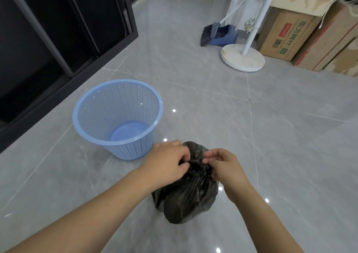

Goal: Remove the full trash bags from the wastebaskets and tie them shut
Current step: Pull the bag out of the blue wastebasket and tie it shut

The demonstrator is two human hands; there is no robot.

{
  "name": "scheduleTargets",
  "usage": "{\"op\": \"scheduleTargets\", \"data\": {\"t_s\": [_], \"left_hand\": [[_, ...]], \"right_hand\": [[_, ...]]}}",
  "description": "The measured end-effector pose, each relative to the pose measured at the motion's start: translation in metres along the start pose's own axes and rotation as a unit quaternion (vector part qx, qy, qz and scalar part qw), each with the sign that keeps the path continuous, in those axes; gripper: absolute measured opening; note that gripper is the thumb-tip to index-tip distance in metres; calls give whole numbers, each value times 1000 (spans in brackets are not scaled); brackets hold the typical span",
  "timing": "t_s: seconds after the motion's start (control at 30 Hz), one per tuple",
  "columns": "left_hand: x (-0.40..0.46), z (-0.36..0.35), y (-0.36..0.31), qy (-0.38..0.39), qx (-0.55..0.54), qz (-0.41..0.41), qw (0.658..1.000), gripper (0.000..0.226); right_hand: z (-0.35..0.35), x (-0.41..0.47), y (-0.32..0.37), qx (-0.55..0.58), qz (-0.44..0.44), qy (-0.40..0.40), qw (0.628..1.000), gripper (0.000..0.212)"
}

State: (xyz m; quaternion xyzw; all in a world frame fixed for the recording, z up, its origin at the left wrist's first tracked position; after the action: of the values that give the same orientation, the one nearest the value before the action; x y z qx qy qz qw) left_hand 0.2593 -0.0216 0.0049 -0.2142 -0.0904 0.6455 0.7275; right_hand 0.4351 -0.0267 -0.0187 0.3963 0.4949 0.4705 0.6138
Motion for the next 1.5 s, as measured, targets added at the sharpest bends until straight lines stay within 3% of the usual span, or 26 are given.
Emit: {"op": "scheduleTargets", "data": {"t_s": [0.07,0.13,0.23,0.3,0.5,0.63,0.8,0.93,1.03,1.1,1.17,1.27,1.37,1.43,1.5], "left_hand": [[-1,-5,3,7,-30,7,1000,13],[-1,-7,9,38,-165,94,981,24],[2,-10,13,100,-396,244,880,34],[2,-10,12,118,-443,280,844,34],[-1,-7,18,120,-293,168,934,52],[-1,-14,16,80,-132,75,985,17],[-7,-11,17,12,-155,87,984,16],[-19,-20,8,43,-60,-9,997,48],[-21,-36,6,46,35,-53,997,31],[-20,-40,8,35,14,-50,998,12],[-18,-39,10,45,-64,-12,997,10],[-11,-25,19,49,-290,136,946,13],[-8,-8,27,38,-511,265,817,17],[-8,-1,23,68,-614,278,735,16],[-9,3,16,103,-678,266,678,14]], "right_hand": [[1,0,-1,-4,-2,-2,1000,25],[2,0,-4,-21,2,-3,1000,24],[0,1,-6,-65,19,-4,998,26],[-2,2,-5,-92,35,-6,995,29],[-2,3,-5,-103,36,-2,994,30],[-2,4,-8,-94,34,1,995,32],[0,6,-13,-87,29,-7,996,35],[0,7,-14,-86,30,-1,996,35],[0,7,-14,-80,30,-1,996,35],[2,7,-15,-81,30,-3,996,34],[5,6,-15,-90,32,-5,995,35],[13,5,-15,-128,27,-9,991,36],[21,7,-10,-203,27,5,979,34],[21,8,-4,-253,57,26,966,32],[16,6,2,-326,102,61,938,24]]}}
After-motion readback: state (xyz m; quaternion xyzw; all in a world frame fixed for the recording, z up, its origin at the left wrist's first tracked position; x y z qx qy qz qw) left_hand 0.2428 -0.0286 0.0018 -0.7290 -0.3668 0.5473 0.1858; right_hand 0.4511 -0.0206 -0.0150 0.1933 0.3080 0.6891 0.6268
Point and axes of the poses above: each hand's wrist, its own x-axis towards the middle knuckle, its own z-axis out of the back of the hand, y = z × x, the point moved 3 cm from there along x, towards the middle knuckle, and after that the axes turned 14 degrees about z, right-handed, at the moved point
